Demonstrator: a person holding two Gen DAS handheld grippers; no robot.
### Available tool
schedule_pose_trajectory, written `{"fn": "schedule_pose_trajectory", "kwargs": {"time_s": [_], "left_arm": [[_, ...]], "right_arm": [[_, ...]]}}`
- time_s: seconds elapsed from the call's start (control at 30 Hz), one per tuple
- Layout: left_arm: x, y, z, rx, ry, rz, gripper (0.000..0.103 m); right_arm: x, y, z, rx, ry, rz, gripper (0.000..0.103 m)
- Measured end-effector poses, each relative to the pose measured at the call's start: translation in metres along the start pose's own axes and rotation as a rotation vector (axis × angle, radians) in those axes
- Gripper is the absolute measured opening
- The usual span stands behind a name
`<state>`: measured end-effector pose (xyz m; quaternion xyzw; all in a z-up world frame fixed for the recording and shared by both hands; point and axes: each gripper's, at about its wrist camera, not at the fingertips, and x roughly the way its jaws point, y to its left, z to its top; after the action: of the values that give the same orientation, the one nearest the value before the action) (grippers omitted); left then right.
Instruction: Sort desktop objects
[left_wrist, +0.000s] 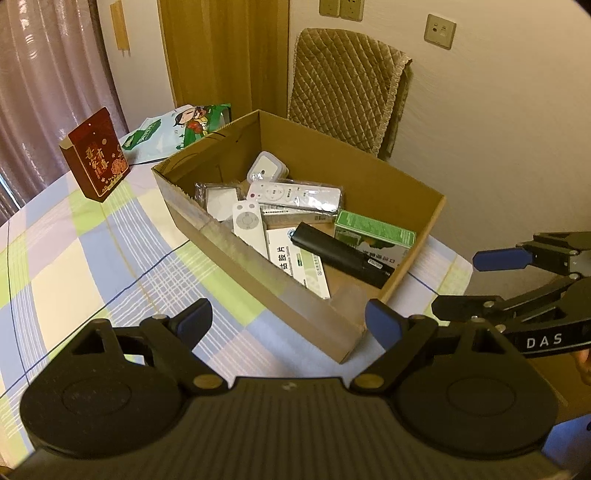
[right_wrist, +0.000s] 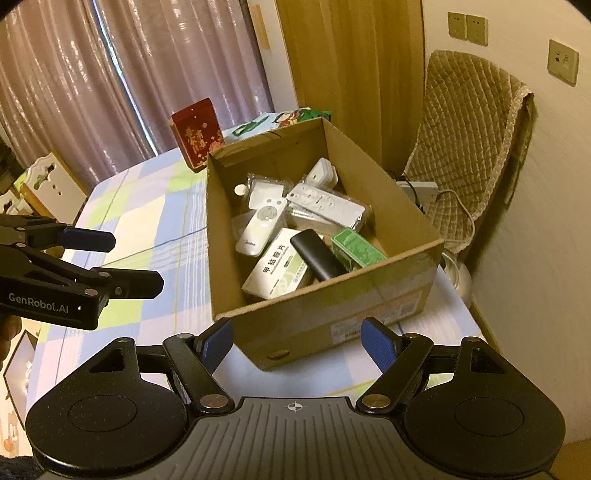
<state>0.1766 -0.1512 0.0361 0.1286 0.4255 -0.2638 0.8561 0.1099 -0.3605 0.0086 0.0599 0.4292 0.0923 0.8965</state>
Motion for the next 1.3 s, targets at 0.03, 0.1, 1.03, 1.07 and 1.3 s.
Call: {"fn": "schedule_pose_trajectory", "kwargs": {"time_s": [0.03, 0.1, 1.03, 1.07, 1.3], "left_arm": [[-0.001, 0.000, -0.001, 0.001, -0.001, -0.002, 0.088], [-0.004, 0.001, -0.004, 0.004, -0.005, -0.006, 0.088], [-0.029, 0.013, -0.038, 0.008, -0.038, 0.000, 0.096], [-0.030, 0.013, -0.038, 0.008, -0.040, -0.003, 0.097], [-0.033, 0.010, -0.042, 0.018, -0.046, -0.005, 0.099]], "right_arm": [[-0.001, 0.002, -0.001, 0.001, 0.000, -0.003, 0.079], [-0.004, 0.006, -0.004, 0.002, -0.001, -0.010, 0.079], [-0.011, 0.040, -0.027, 0.029, 0.008, -0.091, 0.079], [-0.011, 0.041, -0.027, 0.030, 0.008, -0.096, 0.079], [-0.015, 0.043, -0.029, 0.032, 0.001, -0.138, 0.079]]}}
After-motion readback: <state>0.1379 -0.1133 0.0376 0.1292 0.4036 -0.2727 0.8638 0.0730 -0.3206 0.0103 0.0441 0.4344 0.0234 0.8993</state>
